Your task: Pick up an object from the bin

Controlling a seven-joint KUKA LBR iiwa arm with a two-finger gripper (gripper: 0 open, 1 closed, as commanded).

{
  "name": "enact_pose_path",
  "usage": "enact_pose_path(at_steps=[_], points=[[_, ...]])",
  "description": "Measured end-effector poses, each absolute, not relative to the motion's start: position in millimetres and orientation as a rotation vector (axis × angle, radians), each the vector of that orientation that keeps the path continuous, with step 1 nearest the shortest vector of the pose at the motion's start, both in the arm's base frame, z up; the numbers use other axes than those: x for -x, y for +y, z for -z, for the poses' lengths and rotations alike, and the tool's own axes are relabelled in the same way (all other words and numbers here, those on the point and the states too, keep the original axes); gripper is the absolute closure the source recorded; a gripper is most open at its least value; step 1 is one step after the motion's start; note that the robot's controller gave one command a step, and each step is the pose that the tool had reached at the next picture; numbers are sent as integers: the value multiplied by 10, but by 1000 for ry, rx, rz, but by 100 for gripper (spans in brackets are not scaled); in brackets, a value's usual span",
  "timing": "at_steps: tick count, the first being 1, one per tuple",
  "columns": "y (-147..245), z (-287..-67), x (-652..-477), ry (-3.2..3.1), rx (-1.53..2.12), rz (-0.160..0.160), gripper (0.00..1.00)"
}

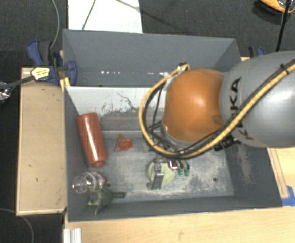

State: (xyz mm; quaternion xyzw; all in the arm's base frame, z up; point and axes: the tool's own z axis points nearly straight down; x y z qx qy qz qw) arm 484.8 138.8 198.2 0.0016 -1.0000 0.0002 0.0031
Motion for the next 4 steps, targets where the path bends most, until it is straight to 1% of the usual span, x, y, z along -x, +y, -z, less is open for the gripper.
enact_pose_path(at_steps=[1, 2, 3, 4], points=[[1379, -2026, -4866, -3144, 4, 2, 0], [1142, -1636, -4917, -3135, 230, 2, 0], [687, -1438, -5089, -3133, 263, 2, 0], [532, -1430, -5065, -3125, 350, 1, 0]])
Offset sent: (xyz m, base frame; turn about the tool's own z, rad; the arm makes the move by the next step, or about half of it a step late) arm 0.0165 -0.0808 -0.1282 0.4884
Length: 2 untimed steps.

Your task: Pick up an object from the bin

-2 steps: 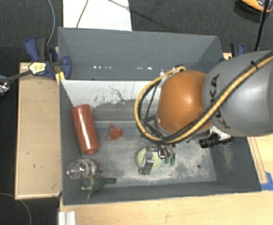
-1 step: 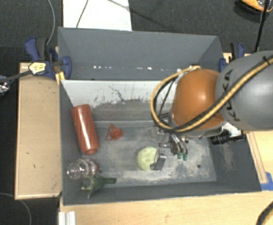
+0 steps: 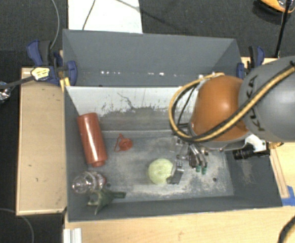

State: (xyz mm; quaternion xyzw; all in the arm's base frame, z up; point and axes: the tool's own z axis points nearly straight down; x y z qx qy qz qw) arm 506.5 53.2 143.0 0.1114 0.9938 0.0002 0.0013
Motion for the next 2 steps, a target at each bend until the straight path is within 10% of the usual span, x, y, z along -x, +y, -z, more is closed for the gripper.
enact_pose_path(at_steps=[1, 2], points=[[652, -1020, -4917, 3132, -151, -3, 0], [771, -725, -4833, 3138, -162, 2, 100]])
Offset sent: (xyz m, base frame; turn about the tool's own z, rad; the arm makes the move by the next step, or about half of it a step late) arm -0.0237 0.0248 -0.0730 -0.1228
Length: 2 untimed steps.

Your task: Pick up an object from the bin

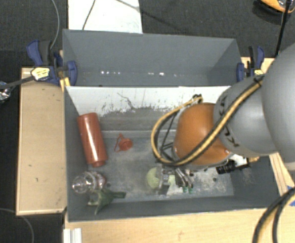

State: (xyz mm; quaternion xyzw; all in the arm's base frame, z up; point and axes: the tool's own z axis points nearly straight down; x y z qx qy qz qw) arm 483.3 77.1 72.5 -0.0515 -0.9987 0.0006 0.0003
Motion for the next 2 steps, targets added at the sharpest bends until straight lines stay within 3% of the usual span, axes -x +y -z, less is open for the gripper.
enact_pose_path(at_steps=[2], points=[[770, -752, -4825, -3136, 163, -2, 100]])
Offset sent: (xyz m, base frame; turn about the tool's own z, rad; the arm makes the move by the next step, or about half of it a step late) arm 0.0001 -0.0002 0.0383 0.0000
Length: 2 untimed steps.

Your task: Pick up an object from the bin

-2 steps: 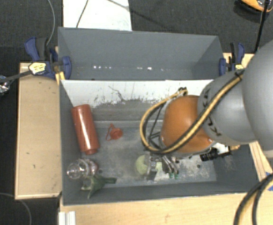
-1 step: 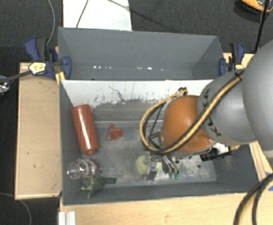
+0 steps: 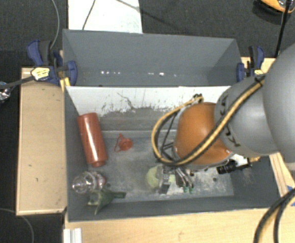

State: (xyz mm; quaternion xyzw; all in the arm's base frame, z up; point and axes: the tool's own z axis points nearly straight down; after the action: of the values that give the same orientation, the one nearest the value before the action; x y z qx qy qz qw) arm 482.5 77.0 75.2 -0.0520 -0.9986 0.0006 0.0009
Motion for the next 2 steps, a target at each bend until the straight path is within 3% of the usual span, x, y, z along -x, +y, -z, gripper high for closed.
enact_pose_path(at_steps=[2], points=[[774, -988, -4832, -3140, 165, 1, 100]])
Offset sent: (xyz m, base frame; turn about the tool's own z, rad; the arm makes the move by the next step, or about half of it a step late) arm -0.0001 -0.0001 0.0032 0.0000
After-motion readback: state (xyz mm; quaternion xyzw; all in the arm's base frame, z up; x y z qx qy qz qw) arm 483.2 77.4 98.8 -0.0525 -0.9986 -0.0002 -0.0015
